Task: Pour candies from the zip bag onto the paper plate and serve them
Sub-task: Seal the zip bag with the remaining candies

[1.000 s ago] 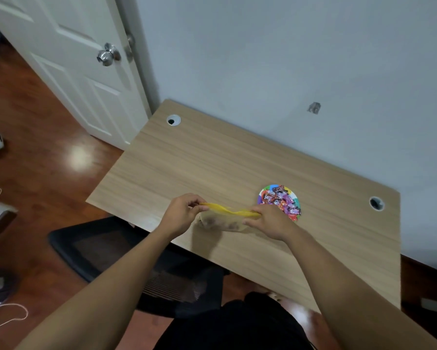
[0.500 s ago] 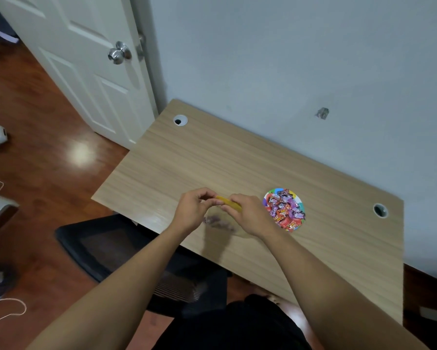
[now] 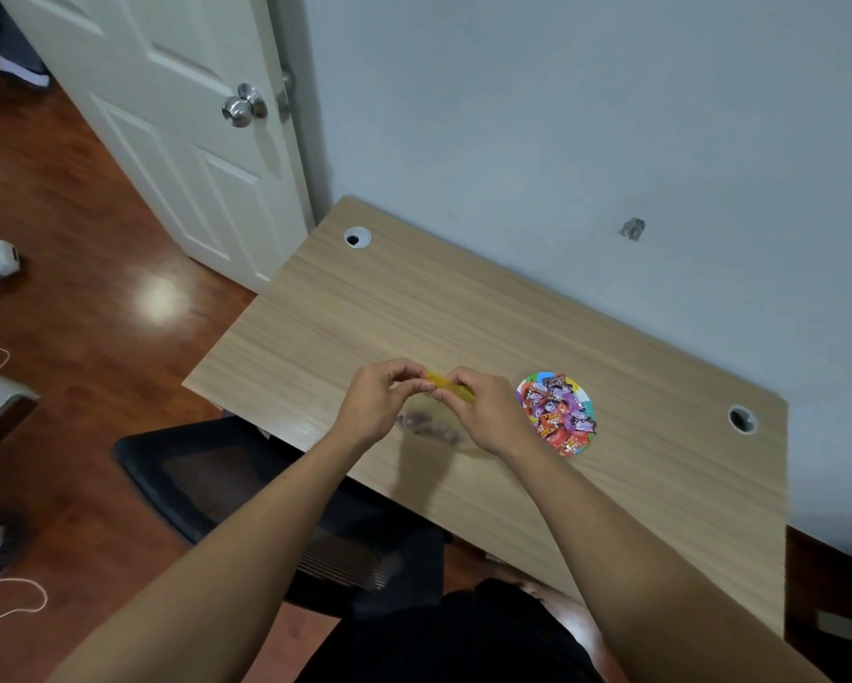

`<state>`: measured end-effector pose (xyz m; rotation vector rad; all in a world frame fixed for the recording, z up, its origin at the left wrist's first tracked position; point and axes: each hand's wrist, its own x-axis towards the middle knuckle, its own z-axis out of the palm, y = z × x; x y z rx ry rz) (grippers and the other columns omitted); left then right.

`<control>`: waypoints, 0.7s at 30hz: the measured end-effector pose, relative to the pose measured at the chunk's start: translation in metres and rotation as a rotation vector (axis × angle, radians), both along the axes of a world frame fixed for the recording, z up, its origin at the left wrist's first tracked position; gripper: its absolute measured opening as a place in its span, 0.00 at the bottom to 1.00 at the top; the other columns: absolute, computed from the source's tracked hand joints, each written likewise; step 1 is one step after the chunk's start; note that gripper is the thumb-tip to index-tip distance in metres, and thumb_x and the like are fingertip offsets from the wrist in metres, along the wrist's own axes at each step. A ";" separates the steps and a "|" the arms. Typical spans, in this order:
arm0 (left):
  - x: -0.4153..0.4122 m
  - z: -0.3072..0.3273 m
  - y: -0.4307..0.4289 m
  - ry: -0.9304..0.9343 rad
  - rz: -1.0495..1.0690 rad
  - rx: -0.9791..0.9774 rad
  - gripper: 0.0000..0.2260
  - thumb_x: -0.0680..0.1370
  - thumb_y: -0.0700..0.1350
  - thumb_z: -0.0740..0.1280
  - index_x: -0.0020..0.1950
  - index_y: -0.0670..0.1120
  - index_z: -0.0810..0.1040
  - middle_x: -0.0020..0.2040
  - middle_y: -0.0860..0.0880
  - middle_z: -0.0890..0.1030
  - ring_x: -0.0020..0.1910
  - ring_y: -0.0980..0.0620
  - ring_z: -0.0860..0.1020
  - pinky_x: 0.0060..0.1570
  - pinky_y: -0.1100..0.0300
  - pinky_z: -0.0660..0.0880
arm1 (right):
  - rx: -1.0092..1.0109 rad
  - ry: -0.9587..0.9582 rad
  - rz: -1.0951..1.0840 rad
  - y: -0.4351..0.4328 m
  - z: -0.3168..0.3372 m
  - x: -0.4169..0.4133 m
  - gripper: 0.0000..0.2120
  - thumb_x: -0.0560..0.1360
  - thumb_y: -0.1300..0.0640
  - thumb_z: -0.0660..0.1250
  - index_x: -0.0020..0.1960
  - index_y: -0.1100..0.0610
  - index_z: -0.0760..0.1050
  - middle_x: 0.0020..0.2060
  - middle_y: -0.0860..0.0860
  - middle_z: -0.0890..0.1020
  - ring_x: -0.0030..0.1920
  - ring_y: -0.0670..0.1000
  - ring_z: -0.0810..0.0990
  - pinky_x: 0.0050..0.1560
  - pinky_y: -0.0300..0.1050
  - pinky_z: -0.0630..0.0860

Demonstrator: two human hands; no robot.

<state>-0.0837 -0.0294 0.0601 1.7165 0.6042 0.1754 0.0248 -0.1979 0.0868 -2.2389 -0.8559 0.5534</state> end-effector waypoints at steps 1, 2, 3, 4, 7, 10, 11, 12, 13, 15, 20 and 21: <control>0.000 -0.001 0.001 -0.003 0.001 -0.015 0.03 0.76 0.43 0.79 0.48 0.49 0.89 0.44 0.48 0.90 0.48 0.49 0.87 0.58 0.46 0.83 | 0.002 0.003 -0.005 -0.001 0.000 0.001 0.08 0.79 0.47 0.74 0.47 0.52 0.83 0.32 0.45 0.80 0.35 0.45 0.77 0.40 0.46 0.73; -0.001 0.000 0.001 -0.002 0.005 -0.025 0.03 0.76 0.43 0.79 0.48 0.50 0.88 0.45 0.48 0.90 0.49 0.46 0.88 0.59 0.45 0.82 | 0.004 -0.001 -0.006 -0.002 0.000 0.002 0.08 0.79 0.47 0.74 0.47 0.51 0.84 0.31 0.43 0.79 0.34 0.41 0.76 0.39 0.41 0.71; -0.002 0.000 0.002 -0.004 0.010 -0.031 0.03 0.76 0.43 0.79 0.47 0.50 0.88 0.45 0.47 0.90 0.50 0.44 0.88 0.59 0.44 0.83 | 0.003 -0.007 -0.005 -0.002 0.001 0.003 0.07 0.79 0.48 0.74 0.47 0.51 0.84 0.31 0.43 0.79 0.34 0.39 0.76 0.37 0.36 0.69; -0.003 0.001 0.001 -0.005 0.016 -0.034 0.03 0.77 0.43 0.79 0.46 0.51 0.88 0.45 0.48 0.90 0.51 0.43 0.88 0.60 0.44 0.83 | 0.001 -0.012 -0.003 -0.003 0.002 0.003 0.07 0.79 0.48 0.74 0.47 0.51 0.84 0.31 0.43 0.79 0.34 0.39 0.75 0.37 0.32 0.67; -0.004 0.004 -0.002 -0.007 0.019 -0.037 0.02 0.77 0.44 0.79 0.45 0.50 0.88 0.45 0.50 0.90 0.50 0.47 0.88 0.58 0.46 0.83 | -0.004 -0.014 -0.003 -0.004 0.003 0.003 0.08 0.80 0.48 0.74 0.48 0.51 0.85 0.32 0.44 0.79 0.35 0.44 0.75 0.37 0.32 0.67; -0.006 0.006 -0.005 0.007 0.006 0.004 0.02 0.78 0.45 0.78 0.46 0.48 0.88 0.42 0.56 0.89 0.43 0.57 0.85 0.52 0.48 0.82 | -0.012 0.002 -0.004 -0.005 0.001 0.002 0.08 0.79 0.47 0.74 0.48 0.51 0.86 0.34 0.47 0.82 0.37 0.48 0.78 0.39 0.41 0.70; -0.006 0.007 -0.005 0.007 0.000 0.022 0.02 0.78 0.44 0.77 0.46 0.48 0.88 0.41 0.57 0.88 0.42 0.59 0.84 0.51 0.47 0.82 | -0.017 0.004 -0.009 -0.005 0.000 0.001 0.09 0.79 0.47 0.74 0.48 0.52 0.86 0.35 0.48 0.83 0.38 0.49 0.79 0.40 0.45 0.72; -0.005 0.008 -0.006 0.006 -0.003 0.039 0.02 0.78 0.44 0.77 0.46 0.48 0.87 0.40 0.57 0.87 0.42 0.59 0.83 0.50 0.47 0.82 | -0.018 0.007 -0.017 -0.005 0.000 0.001 0.09 0.79 0.46 0.75 0.48 0.52 0.86 0.34 0.48 0.83 0.37 0.49 0.78 0.41 0.46 0.72; -0.005 0.008 -0.006 0.004 -0.005 0.056 0.03 0.78 0.44 0.76 0.45 0.48 0.87 0.40 0.57 0.86 0.42 0.59 0.83 0.49 0.47 0.82 | -0.013 0.017 -0.028 -0.005 0.000 0.000 0.09 0.78 0.46 0.75 0.48 0.51 0.86 0.33 0.47 0.82 0.36 0.46 0.77 0.40 0.45 0.71; -0.003 0.009 -0.007 0.002 0.000 0.097 0.03 0.78 0.43 0.75 0.44 0.48 0.85 0.38 0.56 0.85 0.40 0.59 0.82 0.47 0.50 0.81 | 0.011 0.044 -0.047 -0.004 0.000 -0.001 0.08 0.77 0.46 0.76 0.47 0.51 0.86 0.32 0.46 0.80 0.33 0.42 0.75 0.38 0.41 0.70; 0.000 0.013 -0.009 0.019 -0.007 0.072 0.04 0.78 0.42 0.75 0.44 0.49 0.85 0.39 0.56 0.85 0.36 0.62 0.80 0.43 0.49 0.80 | 0.042 0.080 -0.085 -0.003 0.003 -0.002 0.09 0.77 0.45 0.76 0.47 0.51 0.85 0.33 0.46 0.81 0.34 0.44 0.74 0.39 0.44 0.70; 0.001 0.014 -0.009 0.016 -0.012 0.053 0.04 0.79 0.43 0.76 0.44 0.48 0.85 0.40 0.55 0.86 0.37 0.61 0.81 0.43 0.51 0.80 | 0.040 0.079 -0.085 -0.004 0.004 -0.001 0.09 0.77 0.45 0.76 0.46 0.51 0.84 0.33 0.46 0.81 0.34 0.44 0.74 0.38 0.44 0.70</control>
